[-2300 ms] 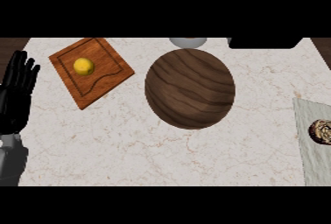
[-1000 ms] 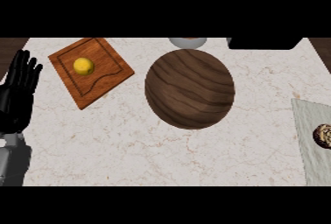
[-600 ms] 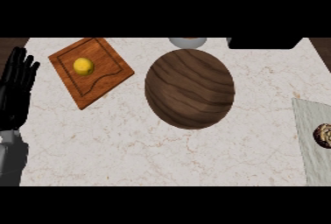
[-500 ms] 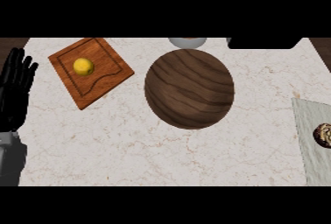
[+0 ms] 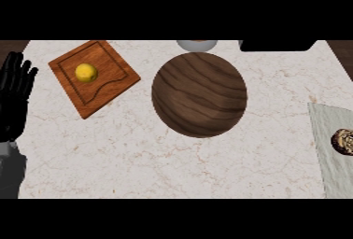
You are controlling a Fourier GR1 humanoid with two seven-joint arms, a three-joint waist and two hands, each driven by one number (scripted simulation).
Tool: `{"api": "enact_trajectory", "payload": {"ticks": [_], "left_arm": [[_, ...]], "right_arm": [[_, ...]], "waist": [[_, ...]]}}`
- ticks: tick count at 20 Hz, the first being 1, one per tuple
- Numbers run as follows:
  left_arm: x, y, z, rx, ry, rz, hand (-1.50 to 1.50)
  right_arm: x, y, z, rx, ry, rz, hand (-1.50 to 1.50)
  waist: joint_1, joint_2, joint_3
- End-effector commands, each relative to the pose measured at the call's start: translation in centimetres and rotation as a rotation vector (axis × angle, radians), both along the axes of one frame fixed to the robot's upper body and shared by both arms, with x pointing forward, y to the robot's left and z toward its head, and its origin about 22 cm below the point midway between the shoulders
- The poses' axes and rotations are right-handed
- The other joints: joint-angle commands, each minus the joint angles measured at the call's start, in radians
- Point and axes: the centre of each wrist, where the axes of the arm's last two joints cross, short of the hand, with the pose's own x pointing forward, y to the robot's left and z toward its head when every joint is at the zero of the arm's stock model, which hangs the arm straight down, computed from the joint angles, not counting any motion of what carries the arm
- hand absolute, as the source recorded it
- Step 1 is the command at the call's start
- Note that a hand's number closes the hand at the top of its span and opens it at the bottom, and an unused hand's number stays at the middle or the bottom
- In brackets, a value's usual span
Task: Pick the pear from the placemat and place it in the bowl
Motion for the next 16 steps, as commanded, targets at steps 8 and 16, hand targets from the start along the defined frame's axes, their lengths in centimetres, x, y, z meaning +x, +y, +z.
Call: {"api": "enact_trajectory", "payload": {"ticks": [8, 16], "left_arm": [[1.0, -0.1, -0.5, 0.005, 0.001, 0.019, 0.00], [-0.4, 0.9, 0.1, 0.017, -0.008, 0.002, 0.00]], "right_arm": [[-0.4, 5.2, 12.4, 0.117, -0.328, 0.233, 1.50], [-1.7, 12.2, 17.0, 0.400, -0.409, 0.345, 1.50]], "waist": [[-0.008, 0.001, 0.000], [0.002, -0.004, -0.002]]}}
